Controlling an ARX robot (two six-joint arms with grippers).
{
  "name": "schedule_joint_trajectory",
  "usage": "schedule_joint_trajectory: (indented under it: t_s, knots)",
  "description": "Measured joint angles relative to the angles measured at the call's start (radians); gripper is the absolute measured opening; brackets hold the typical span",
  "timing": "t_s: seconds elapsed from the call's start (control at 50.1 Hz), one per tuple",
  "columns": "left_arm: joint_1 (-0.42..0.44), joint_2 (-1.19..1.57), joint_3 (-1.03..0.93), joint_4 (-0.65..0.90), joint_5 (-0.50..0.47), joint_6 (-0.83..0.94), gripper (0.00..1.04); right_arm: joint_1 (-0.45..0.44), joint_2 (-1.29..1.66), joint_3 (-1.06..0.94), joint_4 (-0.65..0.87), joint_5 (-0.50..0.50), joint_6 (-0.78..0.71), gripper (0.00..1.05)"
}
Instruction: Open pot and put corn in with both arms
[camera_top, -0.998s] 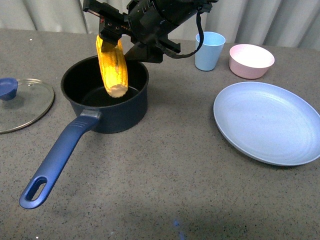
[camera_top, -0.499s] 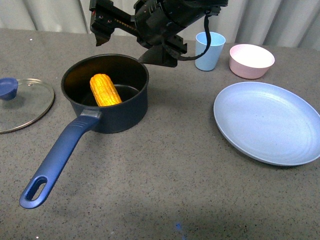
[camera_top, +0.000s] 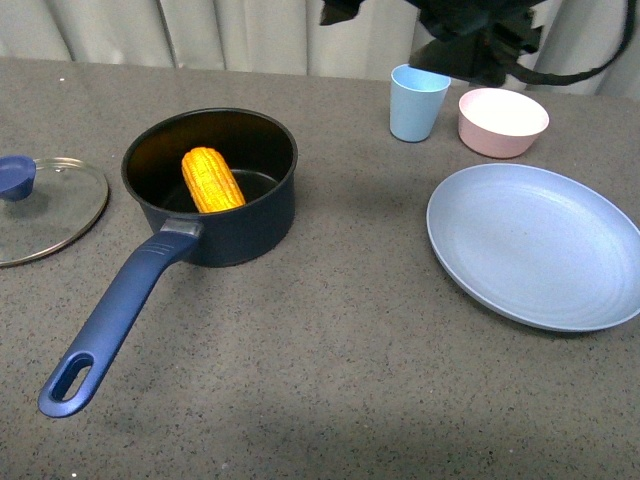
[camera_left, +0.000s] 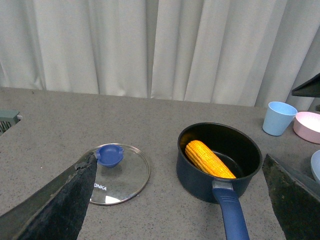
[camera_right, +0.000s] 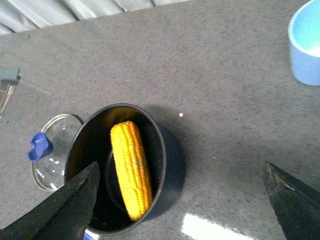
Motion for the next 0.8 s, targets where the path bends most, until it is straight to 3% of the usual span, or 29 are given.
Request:
schedule_joint_trajectory:
  t_s: [0.539, 0.699, 0.798]
  knots:
    - [0.0, 0.0, 0.0, 0.0, 0.0, 0.0, 0.98, -0.049, -0.489, -0.593, 0.303, 0.357, -0.16, 0.95]
    - [0.0, 0.0, 0.0, 0.0, 0.0, 0.0, 0.98, -0.053, -0.531, -0.649, 0.36, 0.38, -0.201, 0.95]
    - [0.0, 0.0, 0.0, 0.0, 0.0, 0.0, 0.98, -0.065, -0.512, -0.782, 0.731, 0.509, -0.333, 0.78]
